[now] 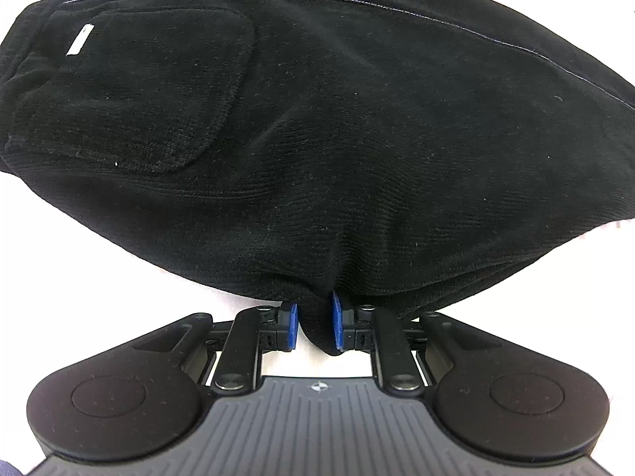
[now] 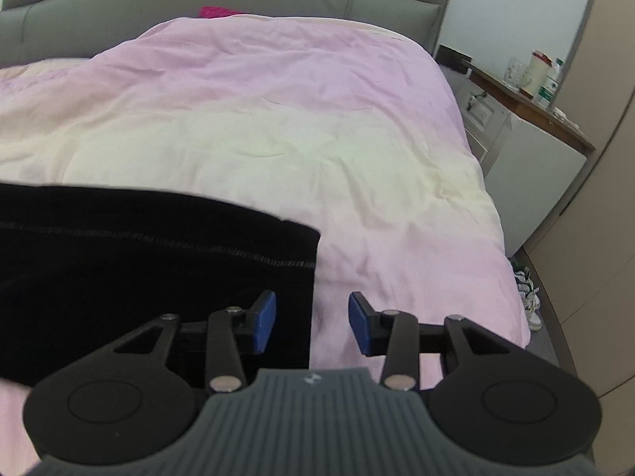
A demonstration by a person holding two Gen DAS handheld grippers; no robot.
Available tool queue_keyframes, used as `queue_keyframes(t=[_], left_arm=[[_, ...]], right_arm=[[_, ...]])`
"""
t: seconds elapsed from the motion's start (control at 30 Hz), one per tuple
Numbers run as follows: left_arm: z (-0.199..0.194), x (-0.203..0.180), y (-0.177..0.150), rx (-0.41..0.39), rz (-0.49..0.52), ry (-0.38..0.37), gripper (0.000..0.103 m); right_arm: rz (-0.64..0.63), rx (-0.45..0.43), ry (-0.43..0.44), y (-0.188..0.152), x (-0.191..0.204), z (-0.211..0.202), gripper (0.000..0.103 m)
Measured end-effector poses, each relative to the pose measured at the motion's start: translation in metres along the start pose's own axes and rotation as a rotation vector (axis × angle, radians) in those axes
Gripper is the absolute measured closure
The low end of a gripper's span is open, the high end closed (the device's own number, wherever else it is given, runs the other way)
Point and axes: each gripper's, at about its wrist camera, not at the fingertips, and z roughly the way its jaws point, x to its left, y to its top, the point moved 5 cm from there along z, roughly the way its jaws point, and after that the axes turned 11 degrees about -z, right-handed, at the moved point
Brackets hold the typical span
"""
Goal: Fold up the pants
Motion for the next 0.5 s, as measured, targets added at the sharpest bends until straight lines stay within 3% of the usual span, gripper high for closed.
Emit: queue_keyframes(t=[0.13,0.17,0.2,0.27,0.5], left_arm=[[-0.002,0.004,0.001,0.002,0.003,-0.029,0.084],[-0.003,0.005,0.001,0.006,-0.007,-0.038,0.084],[-0.004,0.007,0.002,0.011,-0.023,-0.048,0.084],[-0.006,0.011,0.004,0.015,-0.052,-0.066,0.084],[-0.005,0.016,0.006,0.02,-0.069,-0.084,0.084]], right_arm=[[-0.229,-0.024,0.019,-0.039,0.045,-0.025,0.066],[-0.311,-0.032,0.005,-0.047,0.059,-0.029,0.061],[-0.404,-0.045,-0.018,-0.053,0.073,-0.031,0.048],[-0.579,-0.077,-0.056,-0.063,0.096,-0.03,0.039],[-0.99,-0.06,-0.167,-0.084,0.133,0.012,0.041]])
